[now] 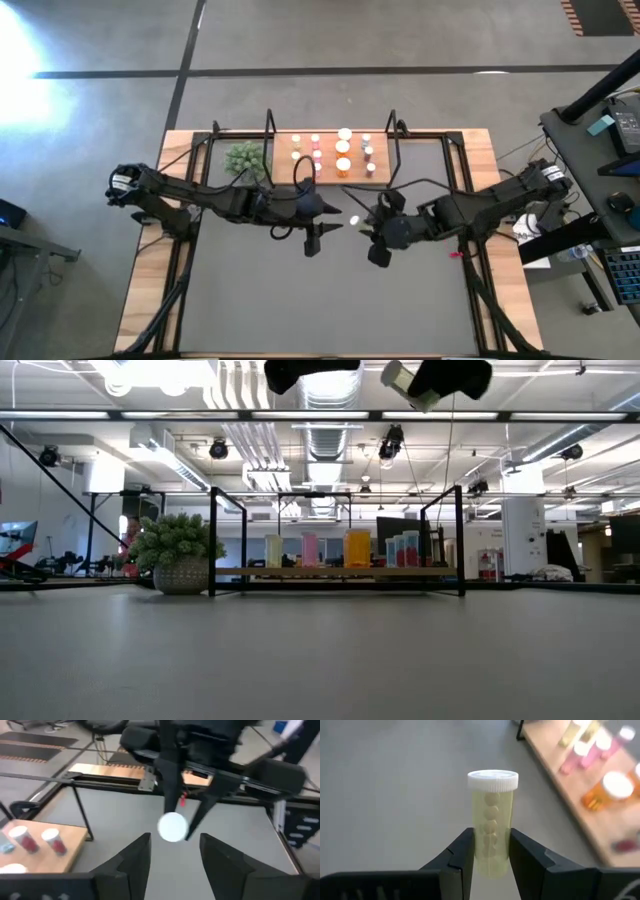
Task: Pick and place medicine bottles onto shelf by color
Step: Put the yellow pill bottle on the shelf aligned with the other yellow pill bottles
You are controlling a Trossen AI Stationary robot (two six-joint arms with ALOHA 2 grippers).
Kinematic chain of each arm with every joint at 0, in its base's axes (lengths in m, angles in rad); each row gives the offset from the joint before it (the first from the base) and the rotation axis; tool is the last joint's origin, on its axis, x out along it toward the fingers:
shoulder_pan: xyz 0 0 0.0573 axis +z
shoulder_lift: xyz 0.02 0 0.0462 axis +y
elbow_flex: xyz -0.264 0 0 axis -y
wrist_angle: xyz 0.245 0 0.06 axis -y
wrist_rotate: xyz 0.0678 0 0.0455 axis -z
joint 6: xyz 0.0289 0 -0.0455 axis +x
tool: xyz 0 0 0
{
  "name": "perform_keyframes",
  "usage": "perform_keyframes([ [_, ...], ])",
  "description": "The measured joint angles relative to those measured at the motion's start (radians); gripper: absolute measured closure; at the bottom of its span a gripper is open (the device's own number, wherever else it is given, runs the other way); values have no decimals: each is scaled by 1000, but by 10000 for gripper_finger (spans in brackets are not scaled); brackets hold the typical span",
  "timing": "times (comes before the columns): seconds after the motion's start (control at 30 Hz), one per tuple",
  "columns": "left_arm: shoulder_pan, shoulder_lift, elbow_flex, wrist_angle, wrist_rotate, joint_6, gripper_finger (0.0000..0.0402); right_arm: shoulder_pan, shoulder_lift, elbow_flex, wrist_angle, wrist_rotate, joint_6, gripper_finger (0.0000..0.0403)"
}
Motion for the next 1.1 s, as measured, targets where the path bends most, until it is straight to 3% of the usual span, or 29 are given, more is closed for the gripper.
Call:
perform_keyframes([
  [0.43,48,2,0,96,-27,-26,171,-106,0,137,-14,-4,-344,303],
  [1.1,56,20,0,170,-24,-78,168,-122,1,143,45,-4,-485,303],
])
